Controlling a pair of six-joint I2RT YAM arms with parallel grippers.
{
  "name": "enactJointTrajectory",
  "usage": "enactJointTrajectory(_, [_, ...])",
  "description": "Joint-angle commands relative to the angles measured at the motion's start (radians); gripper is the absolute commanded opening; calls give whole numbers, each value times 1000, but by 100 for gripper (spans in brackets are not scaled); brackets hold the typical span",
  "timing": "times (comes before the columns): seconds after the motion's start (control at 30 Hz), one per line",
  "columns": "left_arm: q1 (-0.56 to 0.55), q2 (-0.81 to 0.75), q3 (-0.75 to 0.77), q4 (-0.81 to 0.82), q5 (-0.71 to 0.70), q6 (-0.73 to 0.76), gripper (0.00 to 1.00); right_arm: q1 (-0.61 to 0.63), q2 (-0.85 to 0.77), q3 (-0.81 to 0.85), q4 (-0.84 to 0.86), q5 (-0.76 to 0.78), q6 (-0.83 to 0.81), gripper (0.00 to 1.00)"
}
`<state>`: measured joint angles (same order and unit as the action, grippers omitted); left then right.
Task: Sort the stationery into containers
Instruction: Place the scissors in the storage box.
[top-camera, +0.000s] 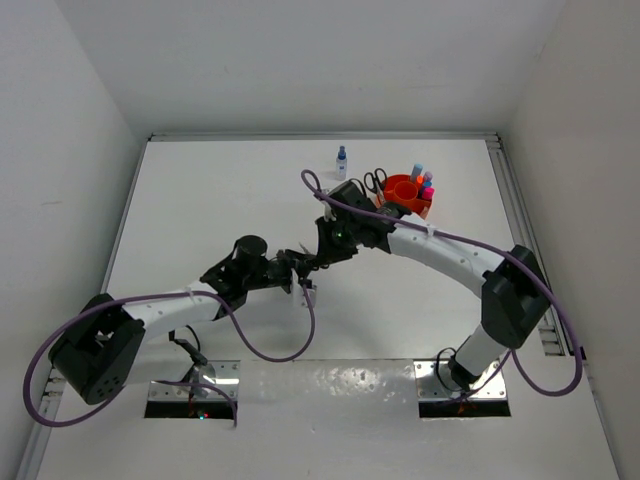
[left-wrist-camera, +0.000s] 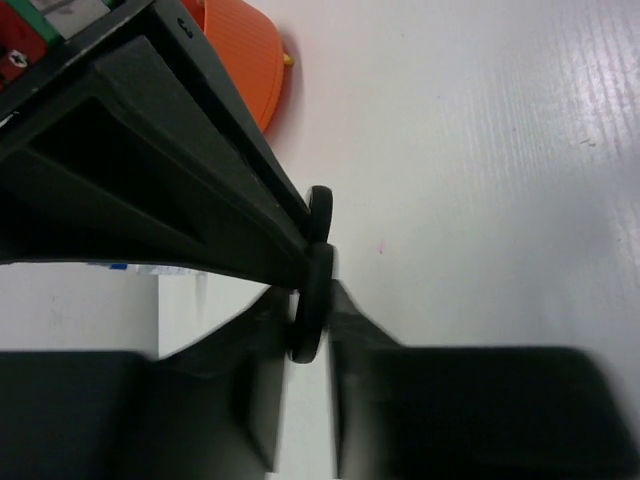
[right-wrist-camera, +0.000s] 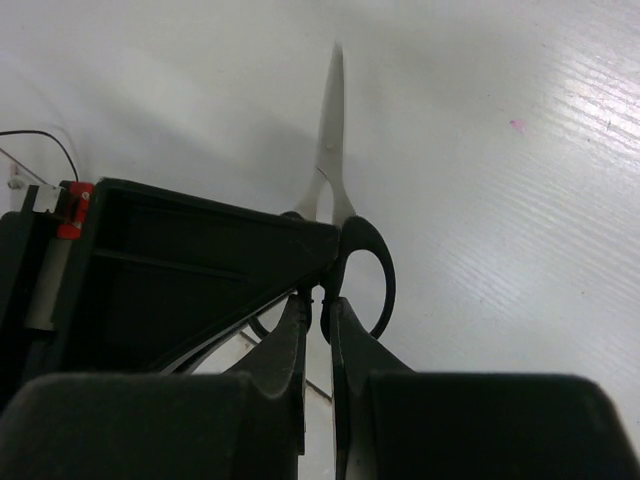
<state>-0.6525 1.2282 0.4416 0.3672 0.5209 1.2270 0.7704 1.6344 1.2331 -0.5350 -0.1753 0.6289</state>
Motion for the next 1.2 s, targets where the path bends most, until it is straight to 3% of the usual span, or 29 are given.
enactJointTrajectory(0.0, [4,-27,40,3,30,-7,10,23,-48,23,9,-27,9,0])
enactJointTrajectory(0.07, [2,-39,55,4,42,-49,1,30,-47,19,19,-29,17,0])
enactJointTrajectory(0.3, [4,-88,65,6,73,-112,0,40,-65,40,-9,-49,-27,0])
enactJointTrajectory(0.37, [7,-96,74,-17,80,-183,0,35,-90,109,-72,-46,-81,9])
enactJointTrajectory(0.5, [28,-121,103,-59,171,-394,0,-2,-133,310,-245,-12,-309,38])
enactJointTrajectory(0.6, [37,-134,120,11,247,-614,0,-14,-197,364,-306,36,-440,49])
enactJointTrajectory(0.73, [54,-108,155,107,335,-895,0,-13,-272,257,-287,14,-596,47])
enactJointTrajectory(0.83, [71,-92,190,131,375,-1004,0,-10,-300,218,-286,-30,-727,43])
enactJointTrajectory(1.07, [80,-90,230,124,430,-1032,0,7,-213,371,-384,-95,-802,44])
enactJointTrajectory(1.17, [80,-99,232,115,433,-1032,0,15,-180,385,-390,-98,-814,39])
